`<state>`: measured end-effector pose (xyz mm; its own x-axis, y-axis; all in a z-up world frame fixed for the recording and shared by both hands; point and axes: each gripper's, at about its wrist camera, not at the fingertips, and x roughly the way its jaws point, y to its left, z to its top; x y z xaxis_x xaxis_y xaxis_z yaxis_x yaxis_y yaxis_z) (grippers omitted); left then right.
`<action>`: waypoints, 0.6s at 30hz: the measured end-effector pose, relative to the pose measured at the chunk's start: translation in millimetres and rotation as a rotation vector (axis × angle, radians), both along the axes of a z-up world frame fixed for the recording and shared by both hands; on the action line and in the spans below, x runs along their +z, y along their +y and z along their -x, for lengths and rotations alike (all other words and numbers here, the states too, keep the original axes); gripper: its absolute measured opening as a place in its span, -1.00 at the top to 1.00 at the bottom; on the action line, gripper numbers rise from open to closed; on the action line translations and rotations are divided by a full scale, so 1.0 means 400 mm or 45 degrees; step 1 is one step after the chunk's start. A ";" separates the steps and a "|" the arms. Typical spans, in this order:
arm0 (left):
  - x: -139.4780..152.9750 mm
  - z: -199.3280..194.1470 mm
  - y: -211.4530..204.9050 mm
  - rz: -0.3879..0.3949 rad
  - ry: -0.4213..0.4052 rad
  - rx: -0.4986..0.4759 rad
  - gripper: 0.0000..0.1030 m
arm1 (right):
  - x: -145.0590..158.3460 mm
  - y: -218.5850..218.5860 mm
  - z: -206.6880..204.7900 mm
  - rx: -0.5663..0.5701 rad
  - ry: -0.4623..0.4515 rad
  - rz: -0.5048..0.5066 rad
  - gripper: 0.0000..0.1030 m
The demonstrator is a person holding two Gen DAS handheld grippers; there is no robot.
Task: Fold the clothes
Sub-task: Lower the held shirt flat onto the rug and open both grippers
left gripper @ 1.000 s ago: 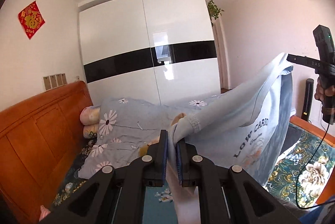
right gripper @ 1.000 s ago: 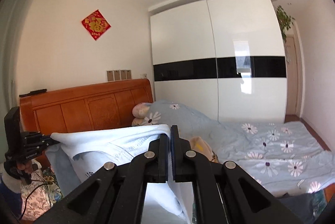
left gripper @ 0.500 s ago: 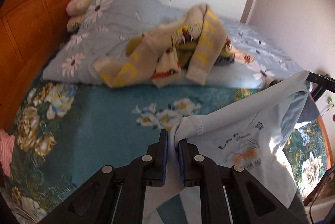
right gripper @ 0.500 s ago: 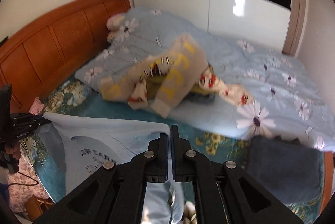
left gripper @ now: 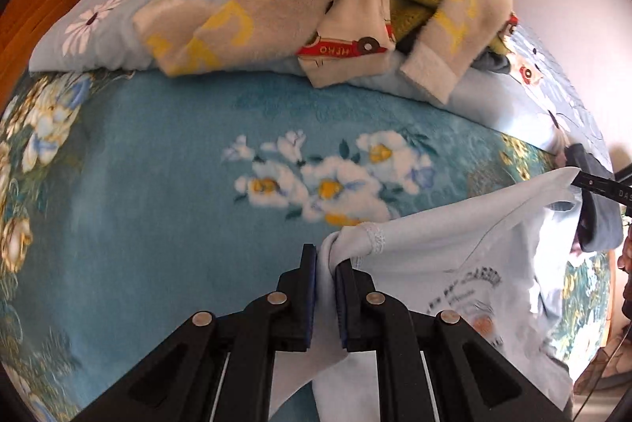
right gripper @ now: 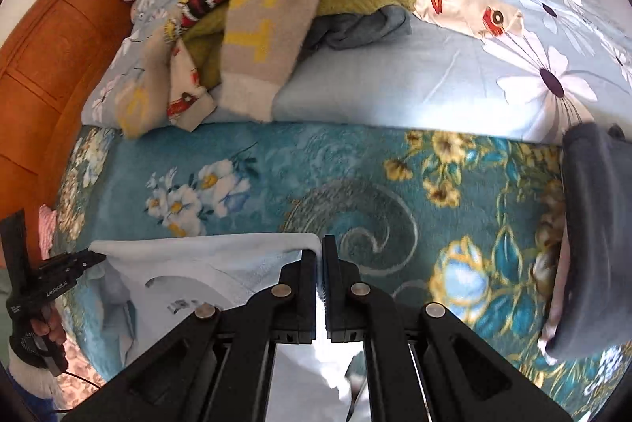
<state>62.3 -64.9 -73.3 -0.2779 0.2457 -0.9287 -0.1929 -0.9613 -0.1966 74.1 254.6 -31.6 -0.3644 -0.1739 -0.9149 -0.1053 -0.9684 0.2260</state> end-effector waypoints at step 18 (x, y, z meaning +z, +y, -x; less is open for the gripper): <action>-0.198 0.272 0.081 0.027 -0.146 0.059 0.77 | -0.223 0.071 0.231 -0.053 -0.169 -0.057 0.96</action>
<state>-46.5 -32.4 -152.4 -0.1802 0.2147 -0.9599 -0.1254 -0.9729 -0.1941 -18.2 283.0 -120.6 -0.2458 -0.1194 -0.9619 -0.1713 -0.9714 0.1643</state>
